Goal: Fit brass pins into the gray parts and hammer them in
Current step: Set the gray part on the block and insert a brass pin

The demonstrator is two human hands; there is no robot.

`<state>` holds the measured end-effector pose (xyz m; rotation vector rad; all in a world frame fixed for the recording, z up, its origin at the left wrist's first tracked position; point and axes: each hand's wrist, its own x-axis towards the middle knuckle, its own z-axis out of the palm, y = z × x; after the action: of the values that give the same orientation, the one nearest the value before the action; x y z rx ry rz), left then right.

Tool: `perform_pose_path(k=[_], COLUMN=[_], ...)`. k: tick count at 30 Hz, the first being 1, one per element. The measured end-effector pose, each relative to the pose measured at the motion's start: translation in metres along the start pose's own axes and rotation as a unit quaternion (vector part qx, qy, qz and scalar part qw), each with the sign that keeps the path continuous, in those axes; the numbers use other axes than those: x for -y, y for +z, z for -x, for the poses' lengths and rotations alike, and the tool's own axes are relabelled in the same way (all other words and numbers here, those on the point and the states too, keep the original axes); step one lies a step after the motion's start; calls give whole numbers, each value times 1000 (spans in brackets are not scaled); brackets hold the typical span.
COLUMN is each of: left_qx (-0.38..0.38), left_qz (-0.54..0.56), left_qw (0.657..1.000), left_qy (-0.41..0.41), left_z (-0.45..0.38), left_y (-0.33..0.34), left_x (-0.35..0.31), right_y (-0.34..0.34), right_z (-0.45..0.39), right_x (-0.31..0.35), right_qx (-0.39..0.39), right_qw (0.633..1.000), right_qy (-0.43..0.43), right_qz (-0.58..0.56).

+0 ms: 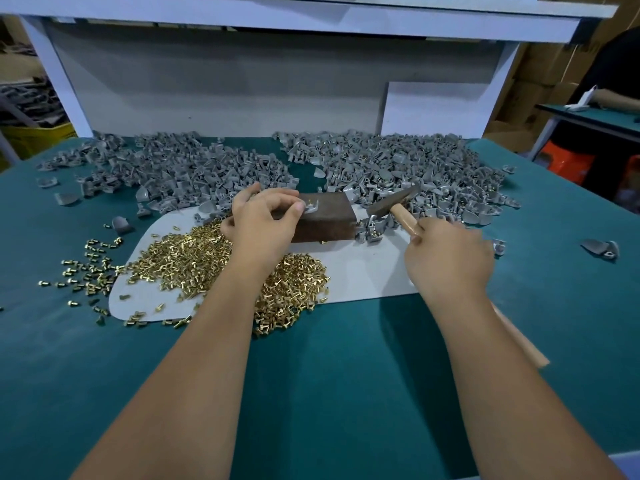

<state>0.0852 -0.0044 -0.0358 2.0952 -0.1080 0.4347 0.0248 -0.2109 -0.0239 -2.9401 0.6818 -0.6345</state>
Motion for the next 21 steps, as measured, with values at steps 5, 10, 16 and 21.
perform_pose_path(k=[5,10,16,21], left_qx=[12,22,9,-21], left_qz=[4,28,46,87], left_qw=[1000,998,998,996], left_qy=[10,50,30,19], left_z=[1,2,4,3], left_y=[-2,-3,-3,-4], left_x=[-3,-9,-15,-13], right_y=[-8,-16,-30,-28], right_z=[7,-3,-44,-82], right_x=[23,66,73,68], right_qx=[-32,195,241,55], right_qw=[963,838,832,921], right_qy=[-95,-117,-103,-17], right_qz=[-251,-496,-489,-384])
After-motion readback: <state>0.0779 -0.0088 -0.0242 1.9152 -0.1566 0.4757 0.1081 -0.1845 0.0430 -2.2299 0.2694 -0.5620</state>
